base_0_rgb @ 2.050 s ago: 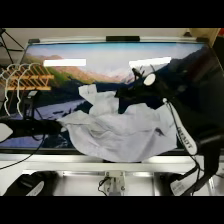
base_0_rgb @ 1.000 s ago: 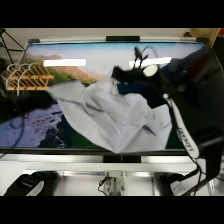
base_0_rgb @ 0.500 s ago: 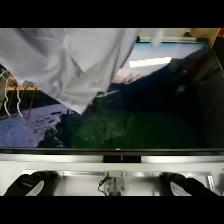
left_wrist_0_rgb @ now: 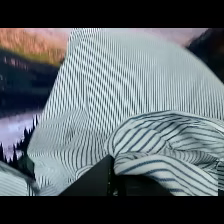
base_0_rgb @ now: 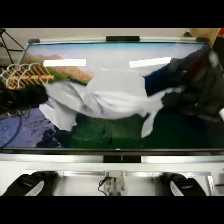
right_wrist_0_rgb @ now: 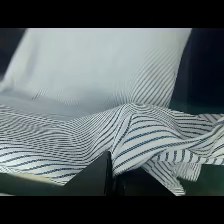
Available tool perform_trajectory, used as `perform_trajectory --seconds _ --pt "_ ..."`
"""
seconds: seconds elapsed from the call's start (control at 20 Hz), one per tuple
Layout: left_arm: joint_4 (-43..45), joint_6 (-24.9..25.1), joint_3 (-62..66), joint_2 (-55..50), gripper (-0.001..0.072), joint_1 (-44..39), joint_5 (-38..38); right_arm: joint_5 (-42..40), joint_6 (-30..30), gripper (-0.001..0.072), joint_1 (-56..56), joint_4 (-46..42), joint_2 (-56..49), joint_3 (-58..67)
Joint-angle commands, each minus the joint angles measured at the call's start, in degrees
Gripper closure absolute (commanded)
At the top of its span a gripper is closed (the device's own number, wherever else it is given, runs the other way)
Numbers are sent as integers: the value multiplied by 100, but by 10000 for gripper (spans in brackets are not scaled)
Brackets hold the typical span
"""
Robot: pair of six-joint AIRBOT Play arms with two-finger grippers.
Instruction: Fold the shirts.
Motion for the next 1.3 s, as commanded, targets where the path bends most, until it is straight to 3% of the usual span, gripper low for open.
perform_trajectory --seconds 0.0,0.15,0.2,0.25,0.3,0.5,0.8,1.05,1.25 --pt "-398 74 -1257 -15 651 -144 -127 -258 616 631 2 177 452 -2369" --pt "-428 81 -1502 -13 651 -608 138 -409 675 620 2 302 452 -2785" --pt "-431 83 -1502 -2 651 -739 282 -507 678 537 -2 306 452 -2747" --pt "-431 122 -1493 -2 651 -844 402 -625 678 293 -2 306 452 -2688" --pt "-428 122 -1478 -2 651 -905 463 -704 673 132 -2 304 452 -2577" --pt "-356 669 -1300 28 652 -894 166 -619 501 133 -2 -131 452 -1469" --pt "107 903 -629 35 652 -901 -518 -649 341 136 2 -723 439 573" --pt "107 916 -603 33 652 -901 -584 -308 -160 136 160 114 -166 820" --pt "114 916 -603 33 651 -901 -697 -492 -120 136 1355 -225 -1150 820"
